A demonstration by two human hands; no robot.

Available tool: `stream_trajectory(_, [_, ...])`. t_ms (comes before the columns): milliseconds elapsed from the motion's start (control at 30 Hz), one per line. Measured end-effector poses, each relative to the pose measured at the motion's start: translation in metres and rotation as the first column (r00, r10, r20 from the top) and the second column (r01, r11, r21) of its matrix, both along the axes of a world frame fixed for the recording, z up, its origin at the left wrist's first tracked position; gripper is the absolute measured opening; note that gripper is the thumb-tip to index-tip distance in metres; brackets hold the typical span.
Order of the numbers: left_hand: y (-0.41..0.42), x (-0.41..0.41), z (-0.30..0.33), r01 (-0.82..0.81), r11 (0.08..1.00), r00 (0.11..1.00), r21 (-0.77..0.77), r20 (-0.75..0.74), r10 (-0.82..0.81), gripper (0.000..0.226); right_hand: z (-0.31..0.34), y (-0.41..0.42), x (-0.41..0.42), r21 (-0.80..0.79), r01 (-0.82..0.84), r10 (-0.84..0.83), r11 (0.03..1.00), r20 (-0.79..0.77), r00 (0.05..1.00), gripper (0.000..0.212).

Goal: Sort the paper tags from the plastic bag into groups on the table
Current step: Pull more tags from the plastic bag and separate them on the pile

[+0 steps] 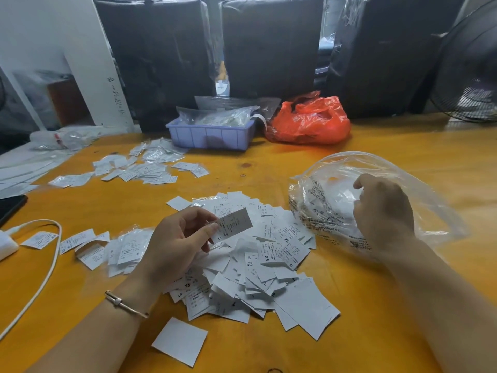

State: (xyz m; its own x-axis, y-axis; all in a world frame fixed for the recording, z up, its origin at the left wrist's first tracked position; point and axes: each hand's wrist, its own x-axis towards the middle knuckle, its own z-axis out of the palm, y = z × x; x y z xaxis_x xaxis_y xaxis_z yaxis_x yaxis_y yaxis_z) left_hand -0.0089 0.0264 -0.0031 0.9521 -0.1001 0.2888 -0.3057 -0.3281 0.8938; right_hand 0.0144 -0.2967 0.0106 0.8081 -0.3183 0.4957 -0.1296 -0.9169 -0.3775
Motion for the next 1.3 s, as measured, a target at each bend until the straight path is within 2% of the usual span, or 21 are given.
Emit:
stream_trajectory(133, [0.000, 0.000, 0.000, 0.005, 1.000, 1.000, 0.004, -0.003, -0.005, 0.019, 0.002, -0.002, 0.001, 0.028, 0.038, -0.039, 0.999, 0.041, 0.998, 0.035])
stream_trajectory(267, [0.001, 0.000, 0.000, 0.006, 1.000, 1.000, 0.007, -0.001, -0.006, 0.019, 0.006, -0.001, -0.003, 0.019, 0.054, -0.056, 0.998, 0.134, 0.989, 0.039])
stream_trajectory(400, [0.000, 0.000, -0.001, 0.001, 1.000, 1.000, 0.004, -0.002, -0.001, 0.016, 0.008, -0.004, -0.004, 0.106, 0.007, -0.020, 0.994, 0.124, 0.992, 0.015])
stream_trajectory(467, [0.000, 0.000, -0.001, 0.001, 1.000, 1.000, 0.001, -0.004, -0.001, 0.016, 0.011, -0.005, -0.004, 0.143, -0.063, 0.041, 0.988, 0.154, 0.987, 0.011])
stream_trajectory(600, [0.000, 0.000, -0.001, -0.002, 1.000, 1.000, 0.013, -0.002, 0.002, 0.013, 0.020, -0.005, -0.005, 0.157, -0.110, 0.075, 0.982, 0.213, 0.974, 0.016])
stream_trajectory(733, [0.000, 0.000, -0.002, -0.005, 1.000, 1.000, 0.024, 0.001, 0.005, 0.012, 0.018, -0.003, -0.005, 0.016, -0.119, 0.116, 0.993, 0.144, 0.983, 0.037])
stream_trajectory(767, [0.000, 0.000, -0.002, -0.007, 1.000, 1.000, 0.023, 0.001, 0.007, 0.012, 0.018, -0.001, -0.007, -0.023, -0.124, 0.126, 0.992, 0.171, 0.977, 0.042])
stream_trajectory(833, [0.001, 0.001, -0.003, -0.004, 1.000, 1.000, 0.025, 0.001, 0.004, 0.011, 0.022, 0.003, -0.011, -0.095, -0.127, 0.152, 0.987, 0.337, 0.929, 0.043])
stream_trajectory(933, [0.002, 0.003, -0.002, -0.004, 1.000, 1.000, -0.016, -0.002, 0.004, 0.010, 0.026, 0.015, -0.020, -0.026, -0.255, 0.217, 0.967, 0.612, 0.761, 0.035])
stream_trajectory(1000, [0.002, 0.003, 0.000, 0.004, 0.998, 1.000, -0.060, -0.001, -0.004, 0.008, 0.025, 0.029, -0.027, 0.150, -0.460, 0.253, 0.875, 0.668, 0.700, 0.034])
stream_trajectory(1033, [0.003, 0.003, 0.001, 0.016, 0.996, 1.000, -0.093, -0.003, -0.016, 0.004, 0.023, 0.038, -0.031, 0.287, -0.584, 0.280, 0.760, 0.666, 0.692, 0.034])
stream_trajectory(1067, [0.004, 0.002, 0.003, 0.033, 0.990, 0.999, -0.140, -0.014, -0.036, 0.004, 0.021, 0.048, -0.034, 0.438, -0.682, 0.310, 0.585, 0.657, 0.688, 0.034])
stream_trajectory(1100, [0.006, 0.002, 0.005, 0.050, 0.980, 0.998, -0.193, -0.034, -0.057, 0.015, 0.018, 0.058, -0.036, 0.574, -0.721, 0.337, 0.388, 0.640, 0.690, 0.033])
stream_trajectory(1133, [0.007, 0.001, 0.007, 0.080, 0.965, 0.993, -0.248, -0.063, -0.099, 0.026, 0.015, 0.065, -0.038, 0.679, -0.702, 0.361, 0.217, 0.612, 0.704, 0.033])
stream_trajectory(1167, [0.009, 0.001, 0.009, 0.117, 0.948, 0.985, -0.296, -0.090, -0.150, 0.036, 0.012, 0.071, -0.039, 0.751, -0.652, 0.396, 0.099, 0.572, 0.719, 0.033])
stream_trajectory(1233, [0.009, -0.002, 0.013, 0.208, 0.901, 0.955, -0.380, -0.121, -0.272, 0.047, 0.006, 0.078, -0.038, 0.829, -0.559, 0.481, -0.022, 0.499, 0.721, 0.032])
stream_trajectory(1300, [0.007, -0.004, 0.017, 0.280, 0.838, 0.918, -0.468, -0.125, -0.376, 0.047, 0.002, 0.081, -0.038, 0.860, -0.503, 0.539, -0.086, 0.465, 0.703, 0.035])
